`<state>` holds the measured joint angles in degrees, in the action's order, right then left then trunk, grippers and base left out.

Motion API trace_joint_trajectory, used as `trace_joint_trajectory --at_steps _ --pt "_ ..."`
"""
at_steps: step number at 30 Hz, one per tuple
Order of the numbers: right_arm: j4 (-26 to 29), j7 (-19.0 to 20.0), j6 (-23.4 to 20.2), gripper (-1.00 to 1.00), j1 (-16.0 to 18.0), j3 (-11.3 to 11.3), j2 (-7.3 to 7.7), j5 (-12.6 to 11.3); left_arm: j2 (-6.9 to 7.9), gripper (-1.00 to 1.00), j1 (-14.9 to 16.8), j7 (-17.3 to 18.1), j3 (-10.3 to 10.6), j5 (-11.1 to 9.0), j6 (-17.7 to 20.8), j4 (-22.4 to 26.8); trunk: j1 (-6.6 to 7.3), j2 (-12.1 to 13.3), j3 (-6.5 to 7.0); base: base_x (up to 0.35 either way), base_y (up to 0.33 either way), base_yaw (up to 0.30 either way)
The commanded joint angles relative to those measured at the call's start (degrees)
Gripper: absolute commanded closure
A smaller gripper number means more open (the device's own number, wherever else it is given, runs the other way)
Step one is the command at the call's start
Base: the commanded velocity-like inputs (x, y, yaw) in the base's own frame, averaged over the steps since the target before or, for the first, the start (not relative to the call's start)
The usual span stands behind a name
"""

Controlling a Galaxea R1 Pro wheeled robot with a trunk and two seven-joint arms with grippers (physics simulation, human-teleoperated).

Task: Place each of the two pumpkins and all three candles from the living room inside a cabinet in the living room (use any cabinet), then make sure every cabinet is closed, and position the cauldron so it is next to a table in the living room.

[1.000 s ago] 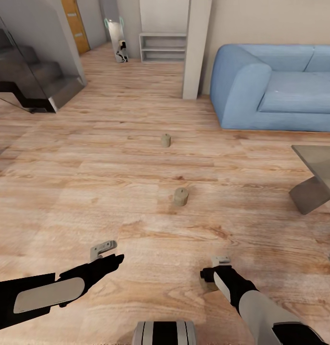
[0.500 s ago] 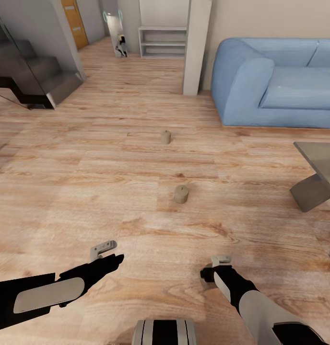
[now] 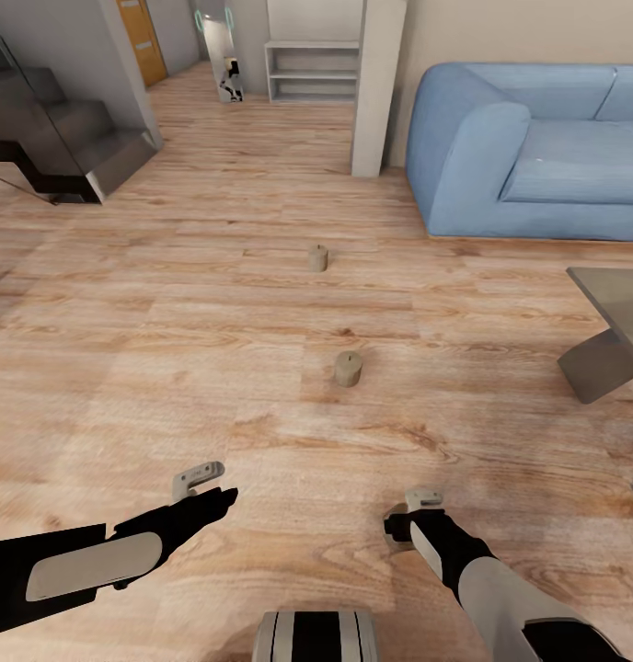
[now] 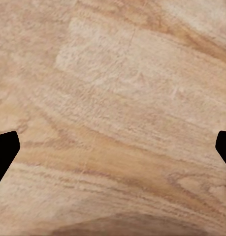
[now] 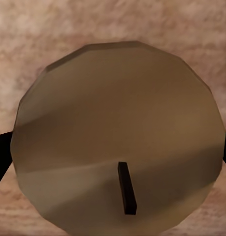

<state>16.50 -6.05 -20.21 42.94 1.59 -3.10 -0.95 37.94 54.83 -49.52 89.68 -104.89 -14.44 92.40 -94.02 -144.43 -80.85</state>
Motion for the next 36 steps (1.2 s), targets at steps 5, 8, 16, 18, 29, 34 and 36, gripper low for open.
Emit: trace_joint_trajectory --at_steps 5,8,16,18,29,34,36 --pt "0.1 -0.2 -0.4 -1.00 0.0 0.2 0.00 -0.1 -0.01 -1.00 0.1 0.0 0.1 -0.3 -0.3 0.1 0.01 0.0 -0.04 0.000 0.000 0.000" --pt "0.1 -0.2 -0.4 -1.00 0.0 0.2 -0.01 -0.1 0.01 -1.00 0.1 0.0 0.1 -0.3 -0.3 0.1 0.01 0.0 -0.04 0.000 0.000 0.000" --pt "0.1 -0.2 -0.4 -1.00 0.0 0.2 0.02 -0.1 0.02 -1.00 0.1 0.0 0.1 -0.3 -0.3 0.1 0.01 0.0 -0.04 0.000 0.000 0.000" --pt "0.1 -0.2 -0.4 -1.00 0.0 0.2 0.02 -0.1 0.02 -1.00 0.1 0.0 0.1 -0.3 -0.3 0.1 0.01 0.0 -0.04 0.000 0.000 0.000" --pt "0.1 -0.2 -0.4 1.00 0.0 0.2 0.02 -0.1 0.03 -1.00 0.1 0.0 0.1 -0.3 -0.3 0.1 0.01 0.0 -0.04 0.000 0.000 0.000" --pt "0.1 -0.2 -0.4 1.00 0.0 0.2 0.02 -0.1 0.03 -1.00 0.1 0.0 0.1 -0.3 -0.3 0.1 0.01 0.0 -0.04 0.000 0.000 0.000" --pt "0.1 -0.2 -0.4 1.00 0.0 0.2 0.02 -0.1 0.03 -1.00 0.1 0.0 0.1 -0.3 -0.3 0.1 0.01 0.0 -0.04 0.000 0.000 0.000"
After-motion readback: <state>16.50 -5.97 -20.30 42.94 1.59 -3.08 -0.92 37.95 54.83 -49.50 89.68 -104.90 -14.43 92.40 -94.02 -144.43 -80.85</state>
